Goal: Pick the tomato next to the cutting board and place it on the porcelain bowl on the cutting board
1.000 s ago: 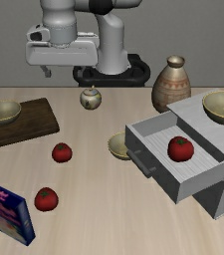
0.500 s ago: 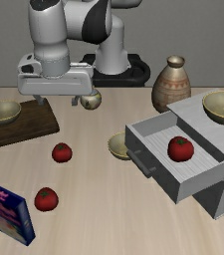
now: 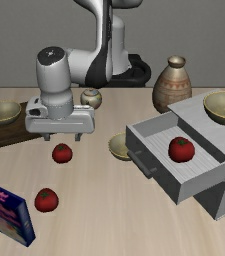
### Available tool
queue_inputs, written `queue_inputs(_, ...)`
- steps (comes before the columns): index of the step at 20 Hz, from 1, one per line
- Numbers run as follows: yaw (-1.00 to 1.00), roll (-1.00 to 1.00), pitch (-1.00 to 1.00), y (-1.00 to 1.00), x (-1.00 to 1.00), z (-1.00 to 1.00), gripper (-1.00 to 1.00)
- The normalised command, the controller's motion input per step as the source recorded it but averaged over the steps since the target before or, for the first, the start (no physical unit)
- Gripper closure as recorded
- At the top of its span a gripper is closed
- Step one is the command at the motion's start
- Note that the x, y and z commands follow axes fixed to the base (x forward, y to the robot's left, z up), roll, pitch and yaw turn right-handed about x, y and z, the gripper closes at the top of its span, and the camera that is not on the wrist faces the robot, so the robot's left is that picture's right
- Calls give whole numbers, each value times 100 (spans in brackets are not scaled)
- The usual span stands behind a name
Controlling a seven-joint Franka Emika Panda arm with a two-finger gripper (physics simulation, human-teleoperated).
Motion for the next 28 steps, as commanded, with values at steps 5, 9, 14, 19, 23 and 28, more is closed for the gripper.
queue_inputs(5,0,0,0,-20,0,-80,-100)
queue_inputs(9,0,0,0,0,0,-25,100)
queue_inputs(14,0,0,0,0,0,0,100)
queue_inputs(19,0,0,0,0,0,0,100)
queue_inputs(23,0,0,0,0,0,100,100)
queue_inputs(28,0,0,0,0,0,100,100)
